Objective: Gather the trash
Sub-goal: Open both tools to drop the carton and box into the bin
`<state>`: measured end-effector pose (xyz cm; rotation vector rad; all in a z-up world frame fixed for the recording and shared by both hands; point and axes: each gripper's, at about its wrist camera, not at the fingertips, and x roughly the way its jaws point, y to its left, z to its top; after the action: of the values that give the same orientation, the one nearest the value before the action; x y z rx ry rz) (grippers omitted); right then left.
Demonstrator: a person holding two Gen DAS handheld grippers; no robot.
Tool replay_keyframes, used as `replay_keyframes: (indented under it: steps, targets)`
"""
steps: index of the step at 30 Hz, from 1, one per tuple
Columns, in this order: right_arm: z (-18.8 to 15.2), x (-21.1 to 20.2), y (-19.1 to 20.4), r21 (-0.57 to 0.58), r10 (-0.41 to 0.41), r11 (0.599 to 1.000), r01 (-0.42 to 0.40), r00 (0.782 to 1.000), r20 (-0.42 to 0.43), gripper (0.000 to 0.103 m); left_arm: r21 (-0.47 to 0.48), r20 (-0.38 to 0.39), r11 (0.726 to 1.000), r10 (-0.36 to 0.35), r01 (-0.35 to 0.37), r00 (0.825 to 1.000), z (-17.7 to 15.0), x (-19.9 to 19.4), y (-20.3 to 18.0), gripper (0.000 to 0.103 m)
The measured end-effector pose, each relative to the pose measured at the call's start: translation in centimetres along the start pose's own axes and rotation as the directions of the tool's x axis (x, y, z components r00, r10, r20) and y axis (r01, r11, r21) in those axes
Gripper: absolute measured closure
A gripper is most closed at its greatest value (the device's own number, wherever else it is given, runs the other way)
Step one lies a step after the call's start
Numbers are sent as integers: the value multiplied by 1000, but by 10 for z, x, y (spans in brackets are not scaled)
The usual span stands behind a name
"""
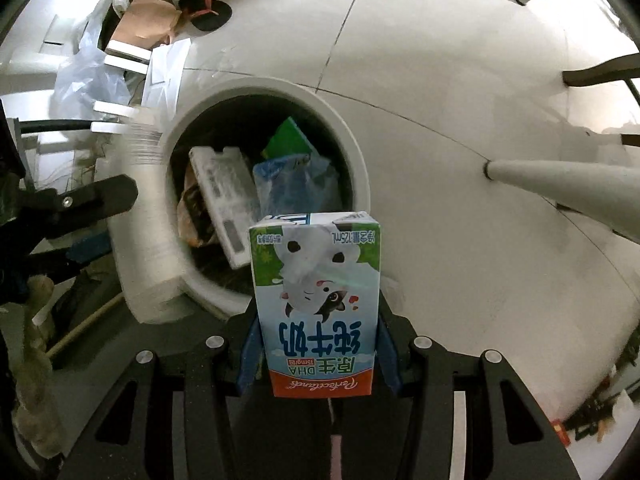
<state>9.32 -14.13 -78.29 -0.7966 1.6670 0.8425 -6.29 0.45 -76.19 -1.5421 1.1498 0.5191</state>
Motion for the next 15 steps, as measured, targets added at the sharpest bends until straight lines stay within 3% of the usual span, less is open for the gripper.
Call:
replay_keyframes:
  steps: [4, 7, 8, 10, 11, 15]
  targets:
    - [14, 9, 0, 17, 51, 999, -52, 998, 21, 51, 7, 36, 998, 60, -61, 998, -8, -15, 12, 3]
    - [18, 9, 7, 16, 106, 994, -107, 994, 37, 46, -7, 105, 990, 141, -141, 984, -20, -33, 26, 3]
    - [17, 8, 10, 10, 115, 993, -116, 992, 45, 39, -9, 147, 981, 194, -194, 970, -26, -42, 30, 3]
    - [14, 5, 18, -2, 116, 993, -116, 991, 66, 1, 6, 216, 951, 300, -309, 929, -37, -55, 32, 3]
    - [10, 2, 20, -7, 112, 994, -112, 991, 73, 0, 25, 253, 924, 363, -381, 897, -46, -62, 31, 3]
    - [-12, -14, 29, -13, 5, 1000, -3, 995, 102, 0, 66, 309, 852, 477, -519, 823, -63, -73, 28, 3]
